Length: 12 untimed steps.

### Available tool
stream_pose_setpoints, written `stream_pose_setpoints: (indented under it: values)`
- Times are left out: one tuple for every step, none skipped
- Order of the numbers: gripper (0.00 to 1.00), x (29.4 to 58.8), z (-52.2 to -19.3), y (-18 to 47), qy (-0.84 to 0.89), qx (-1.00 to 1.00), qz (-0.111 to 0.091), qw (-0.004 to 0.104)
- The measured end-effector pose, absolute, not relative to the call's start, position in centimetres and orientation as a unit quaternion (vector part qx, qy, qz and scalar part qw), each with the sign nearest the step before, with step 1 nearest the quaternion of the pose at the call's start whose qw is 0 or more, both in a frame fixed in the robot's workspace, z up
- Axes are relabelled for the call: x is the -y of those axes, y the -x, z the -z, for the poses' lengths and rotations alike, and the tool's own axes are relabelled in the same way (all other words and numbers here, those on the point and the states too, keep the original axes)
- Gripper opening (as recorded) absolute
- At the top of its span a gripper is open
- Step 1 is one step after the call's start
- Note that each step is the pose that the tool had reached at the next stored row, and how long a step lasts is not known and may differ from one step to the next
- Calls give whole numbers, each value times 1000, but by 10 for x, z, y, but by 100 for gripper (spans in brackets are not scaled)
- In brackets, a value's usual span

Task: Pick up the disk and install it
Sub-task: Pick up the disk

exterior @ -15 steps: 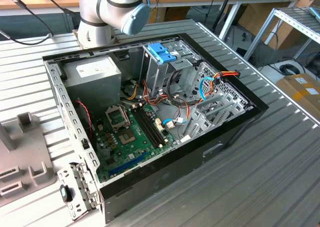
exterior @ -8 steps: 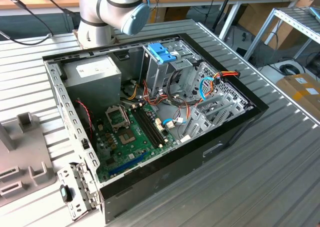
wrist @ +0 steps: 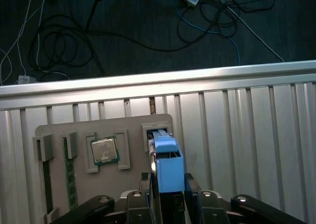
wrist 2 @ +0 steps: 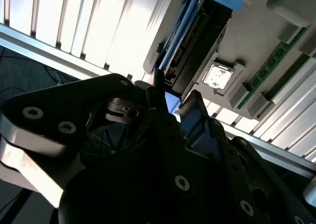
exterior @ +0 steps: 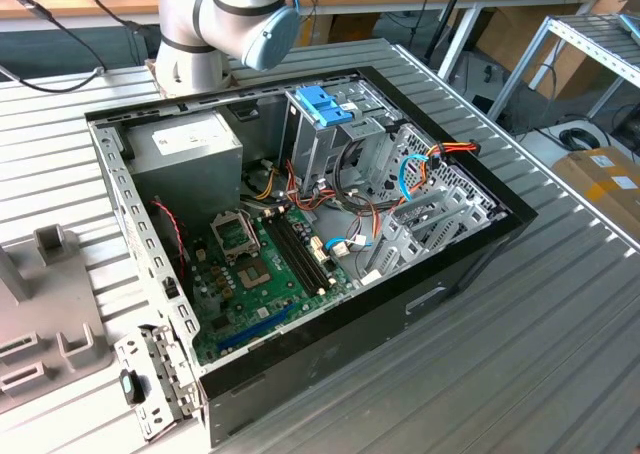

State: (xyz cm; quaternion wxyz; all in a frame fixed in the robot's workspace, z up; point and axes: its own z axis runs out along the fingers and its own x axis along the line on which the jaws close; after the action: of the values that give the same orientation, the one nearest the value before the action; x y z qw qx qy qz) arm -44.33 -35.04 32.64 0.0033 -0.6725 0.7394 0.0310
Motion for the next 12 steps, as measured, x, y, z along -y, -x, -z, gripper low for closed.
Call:
stream_pose_setpoints:
  values:
    - [38, 350, -326, 443, 673, -739, -31, 3]
    - [38, 350, -326, 443, 672, -739, -31, 3]
    - [38, 350, -326, 443, 673, -739, -31, 3]
    - [38, 350, -326, 443, 673, -739, -31, 3]
    - [38, 350, -325, 443, 673, -739, -31, 3]
    - [38, 350, -325, 443, 673, -739, -31, 3]
    - [38, 350, -324, 443, 672, -739, -31, 3]
    - [38, 350, -323, 443, 672, -739, -31, 3]
    - [38, 350, -323, 443, 672, -739, -31, 3]
    - [38, 350, -322, 443, 672, -739, -32, 3]
    - [38, 350, -321, 443, 672, -739, -32, 2]
    - [38, 350, -320, 443, 672, -739, -32, 2]
